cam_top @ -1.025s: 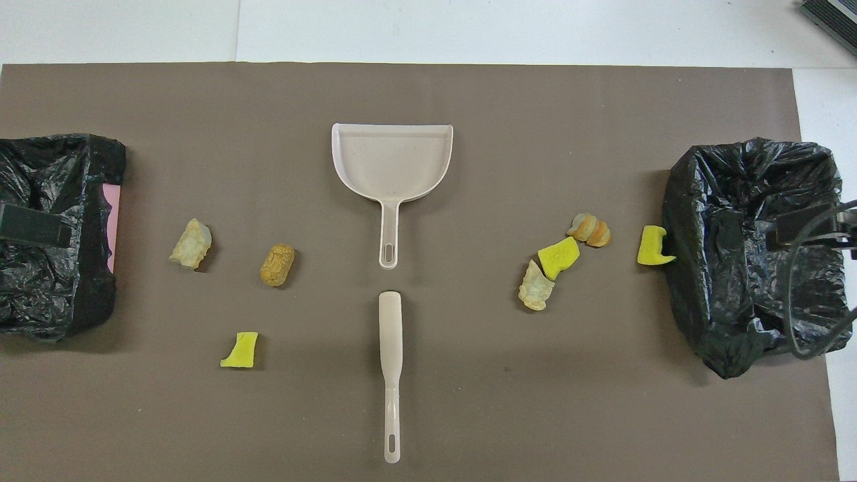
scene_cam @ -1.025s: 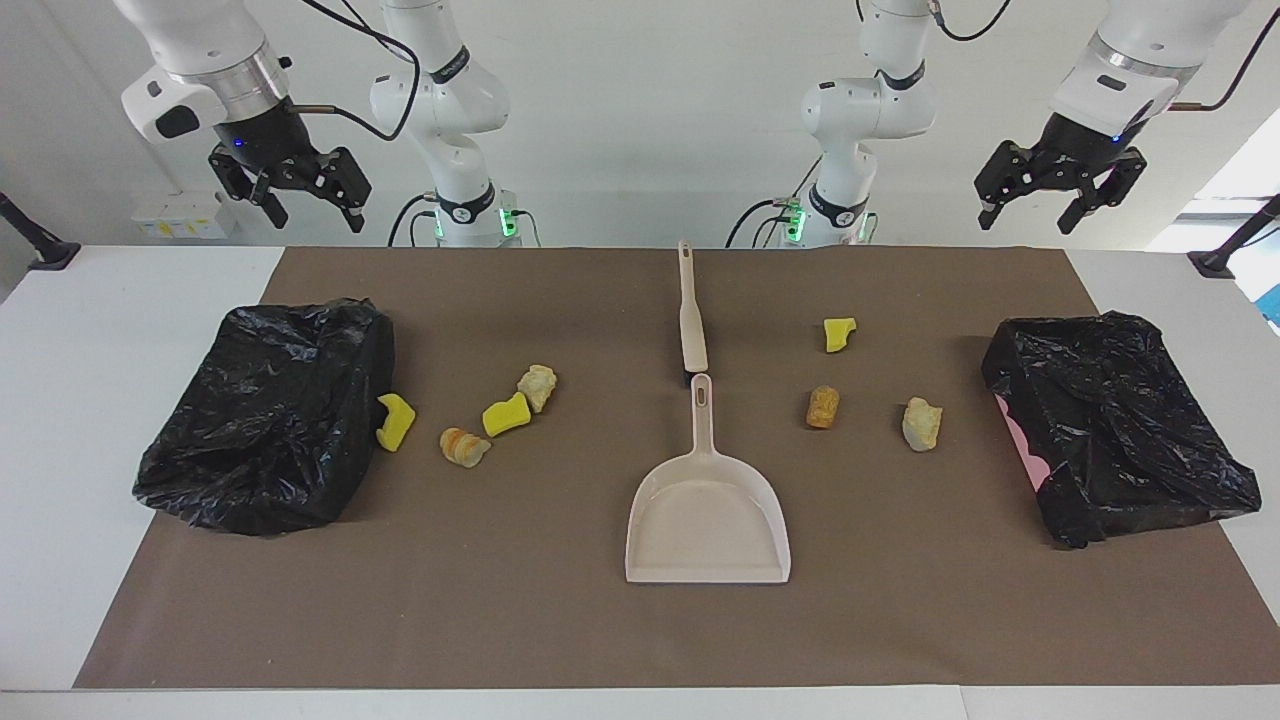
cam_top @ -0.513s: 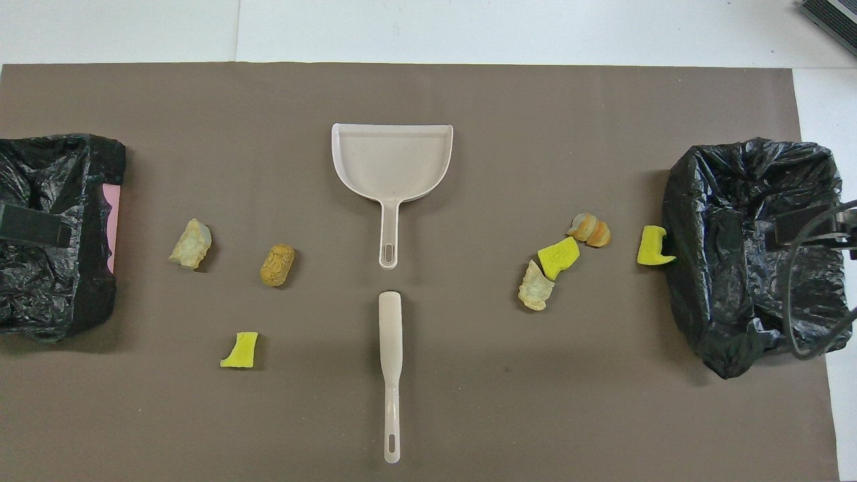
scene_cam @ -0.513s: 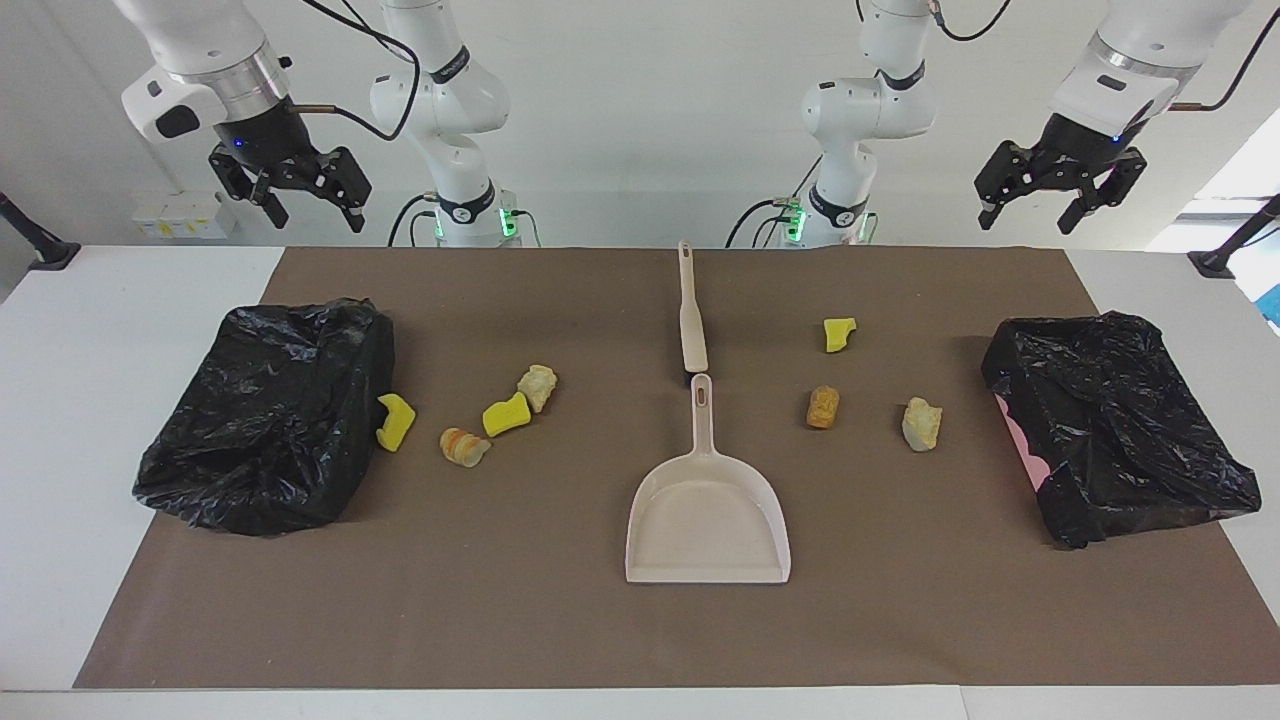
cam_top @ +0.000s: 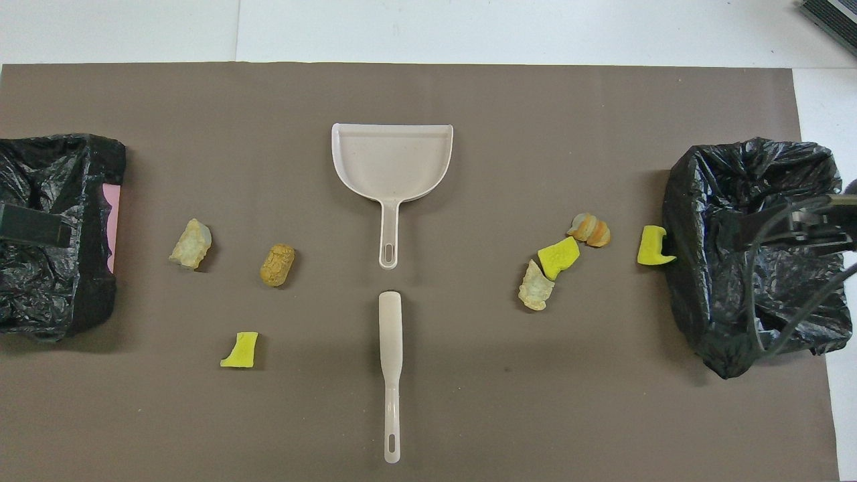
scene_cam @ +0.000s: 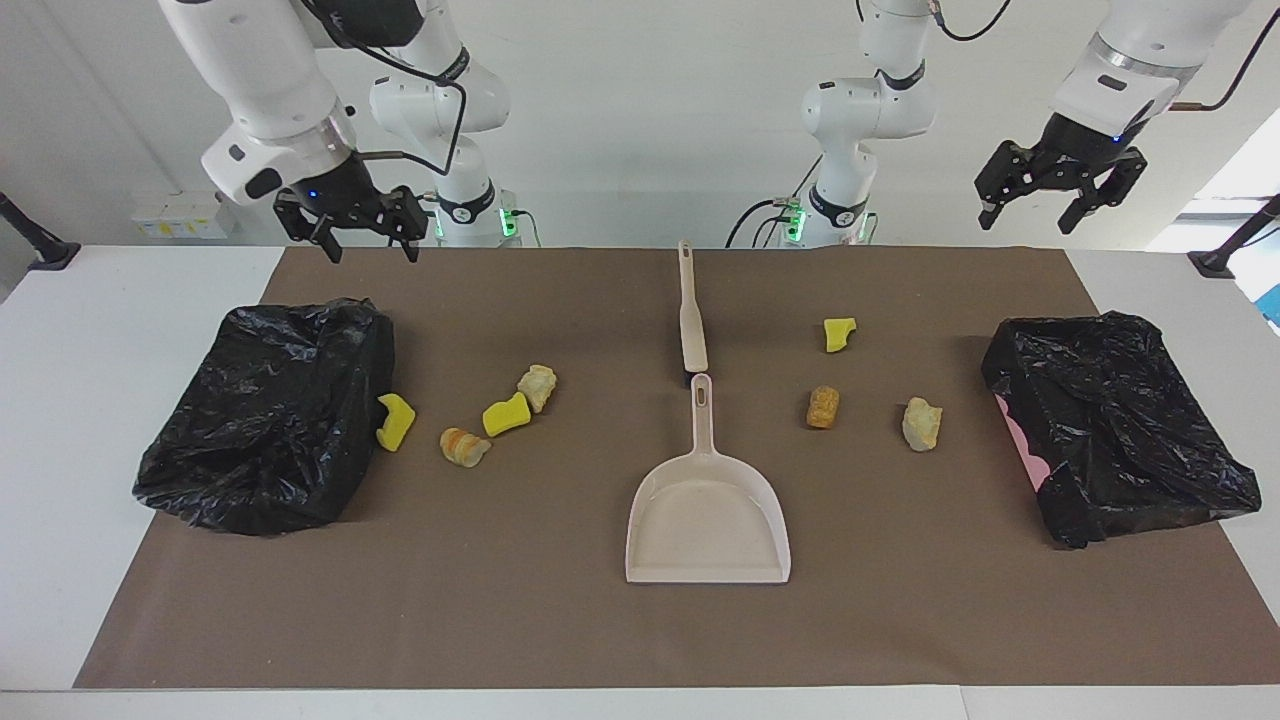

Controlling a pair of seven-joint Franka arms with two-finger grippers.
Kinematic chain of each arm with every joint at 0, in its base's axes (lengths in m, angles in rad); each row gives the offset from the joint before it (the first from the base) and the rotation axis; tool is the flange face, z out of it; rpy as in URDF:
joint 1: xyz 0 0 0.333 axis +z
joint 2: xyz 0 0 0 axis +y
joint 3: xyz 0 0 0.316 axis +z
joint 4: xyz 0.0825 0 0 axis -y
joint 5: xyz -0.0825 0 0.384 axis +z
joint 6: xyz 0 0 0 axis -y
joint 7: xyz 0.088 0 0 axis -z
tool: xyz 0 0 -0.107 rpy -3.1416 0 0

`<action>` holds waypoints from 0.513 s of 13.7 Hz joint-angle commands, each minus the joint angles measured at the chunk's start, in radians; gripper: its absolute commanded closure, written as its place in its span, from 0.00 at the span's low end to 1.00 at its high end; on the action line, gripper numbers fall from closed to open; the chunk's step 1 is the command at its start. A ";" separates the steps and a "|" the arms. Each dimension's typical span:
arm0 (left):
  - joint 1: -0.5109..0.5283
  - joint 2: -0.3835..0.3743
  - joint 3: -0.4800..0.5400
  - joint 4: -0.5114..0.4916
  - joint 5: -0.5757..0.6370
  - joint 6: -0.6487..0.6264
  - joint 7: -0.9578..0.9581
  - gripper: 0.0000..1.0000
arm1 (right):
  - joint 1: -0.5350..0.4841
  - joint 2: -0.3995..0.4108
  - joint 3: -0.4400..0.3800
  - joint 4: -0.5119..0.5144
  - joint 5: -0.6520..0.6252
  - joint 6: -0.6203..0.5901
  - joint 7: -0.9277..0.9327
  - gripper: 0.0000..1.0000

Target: Sweep and dump trash in bin

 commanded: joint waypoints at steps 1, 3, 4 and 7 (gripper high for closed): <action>0.010 -0.011 -0.009 -0.001 0.005 -0.012 -0.001 0.00 | 0.037 0.063 0.004 0.013 0.012 0.053 -0.013 0.00; -0.004 -0.045 -0.016 -0.056 0.002 0.002 -0.002 0.00 | 0.051 0.120 0.039 0.028 0.013 0.096 -0.008 0.00; -0.008 -0.075 -0.023 -0.108 -0.001 0.034 -0.002 0.00 | 0.071 0.146 0.047 0.028 0.013 0.126 0.000 0.00; -0.066 -0.182 -0.036 -0.278 -0.006 0.111 -0.012 0.00 | 0.168 0.219 0.047 0.028 0.007 0.243 0.096 0.00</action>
